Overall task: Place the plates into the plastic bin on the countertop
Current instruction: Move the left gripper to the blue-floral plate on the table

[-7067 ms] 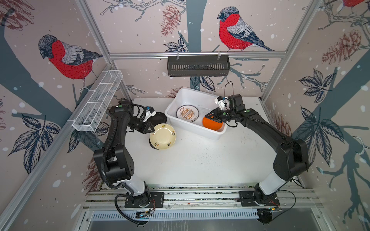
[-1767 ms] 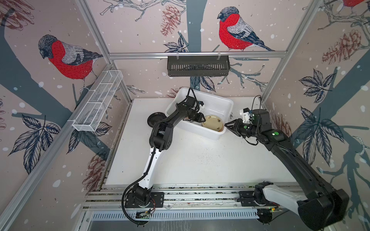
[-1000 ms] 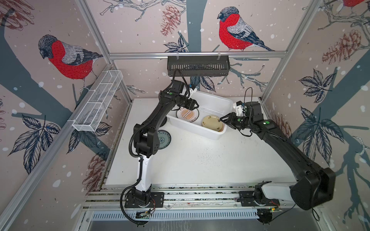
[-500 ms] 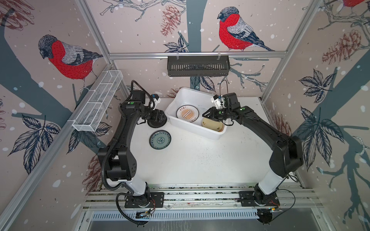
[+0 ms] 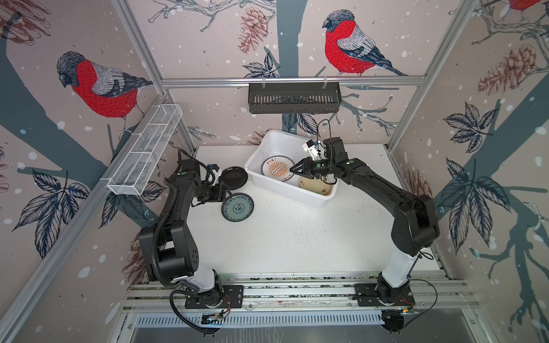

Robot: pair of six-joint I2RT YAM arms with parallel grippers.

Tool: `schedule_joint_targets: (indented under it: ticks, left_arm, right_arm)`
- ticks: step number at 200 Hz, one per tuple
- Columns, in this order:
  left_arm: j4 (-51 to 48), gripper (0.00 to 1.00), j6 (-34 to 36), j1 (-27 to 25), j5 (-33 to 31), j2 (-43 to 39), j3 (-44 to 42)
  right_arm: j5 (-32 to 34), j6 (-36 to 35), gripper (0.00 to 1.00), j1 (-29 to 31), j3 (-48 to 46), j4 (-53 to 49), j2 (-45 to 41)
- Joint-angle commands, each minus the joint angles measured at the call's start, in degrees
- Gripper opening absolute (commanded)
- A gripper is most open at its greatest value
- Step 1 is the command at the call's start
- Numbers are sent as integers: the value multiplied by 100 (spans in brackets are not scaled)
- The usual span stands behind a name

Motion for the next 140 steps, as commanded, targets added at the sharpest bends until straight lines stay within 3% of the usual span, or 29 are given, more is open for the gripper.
schedule_joint_targets:
  ticks: [1,22,100,140]
  left_arm:
    - [175,70,224,36,-55,124,-114]
    - [299,65,224,93,-94,236,-254]
    - [511,68,384,277,-352,845,-446]
    - [674,64,418,397,-133,1039,-509]
  right_arm:
    - [-103,127,32,35,-41,326,-131]
    - [-9,27,32,20,-163,191,-307]
    - [21,71,31,-94,-551,313,-614]
    - [21,110,30,-95,-589,336,-640]
